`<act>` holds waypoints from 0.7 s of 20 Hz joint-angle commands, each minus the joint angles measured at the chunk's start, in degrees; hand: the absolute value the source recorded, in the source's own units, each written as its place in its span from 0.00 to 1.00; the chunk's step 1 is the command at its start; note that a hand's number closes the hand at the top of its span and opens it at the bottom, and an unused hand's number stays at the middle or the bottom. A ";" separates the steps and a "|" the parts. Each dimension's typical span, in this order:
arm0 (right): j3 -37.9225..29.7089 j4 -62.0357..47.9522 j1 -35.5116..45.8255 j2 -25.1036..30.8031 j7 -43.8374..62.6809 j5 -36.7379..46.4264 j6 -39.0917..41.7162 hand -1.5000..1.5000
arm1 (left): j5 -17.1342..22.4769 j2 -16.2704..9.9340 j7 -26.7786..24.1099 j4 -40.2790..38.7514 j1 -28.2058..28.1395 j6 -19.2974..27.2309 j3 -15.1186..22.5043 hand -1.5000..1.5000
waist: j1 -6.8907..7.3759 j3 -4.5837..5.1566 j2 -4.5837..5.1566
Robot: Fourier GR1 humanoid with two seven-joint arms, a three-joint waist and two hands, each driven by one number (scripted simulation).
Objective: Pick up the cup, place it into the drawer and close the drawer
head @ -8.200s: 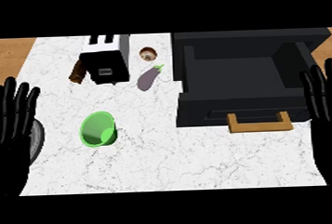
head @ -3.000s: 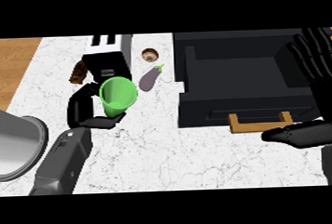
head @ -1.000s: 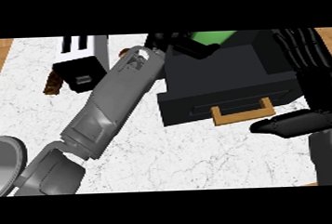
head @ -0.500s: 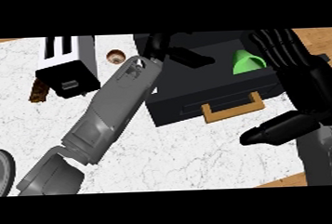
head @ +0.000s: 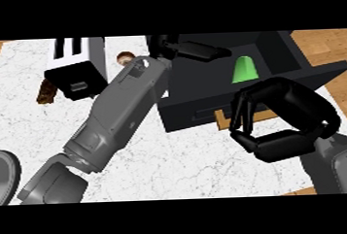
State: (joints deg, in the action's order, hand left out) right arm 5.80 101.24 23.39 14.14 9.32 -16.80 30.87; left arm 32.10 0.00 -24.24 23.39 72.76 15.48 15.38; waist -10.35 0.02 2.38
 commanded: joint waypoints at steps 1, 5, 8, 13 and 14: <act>4.80 0.40 -1.66 5.11 3.31 3.36 6.06 1.00 | 3.32 0.00 -2.09 0.78 0.45 2.29 0.07 0.00 | 1.92 -0.02 -0.98; 4.85 1.66 -5.13 8.33 3.23 12.03 4.77 0.00 | 3.34 0.00 -4.96 -1.56 -0.54 2.40 -0.33 0.00 | 5.34 -0.04 -1.36; 7.61 2.17 -7.83 10.00 -3.00 25.33 2.50 0.00 | 4.40 0.00 -4.81 -1.68 -0.49 2.43 -1.41 0.00 | 6.76 -0.14 -1.54; 11.79 -8.26 -8.97 6.74 -6.07 36.02 -5.16 0.00 | 5.29 -0.11 -9.86 -0.45 -5.49 -2.30 -2.83 0.00 | 10.15 -0.07 -1.69; 15.14 -10.04 -7.55 4.76 -5.34 39.36 -6.73 0.00 | 5.74 -0.05 -7.93 -0.88 -3.20 -1.58 -3.61 0.00 | 10.23 -0.06 -1.67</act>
State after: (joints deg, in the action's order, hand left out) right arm 16.03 97.12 16.01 21.05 5.65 13.24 28.50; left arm 37.23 -0.03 -31.00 22.43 70.30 15.40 13.15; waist -2.13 -0.05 0.82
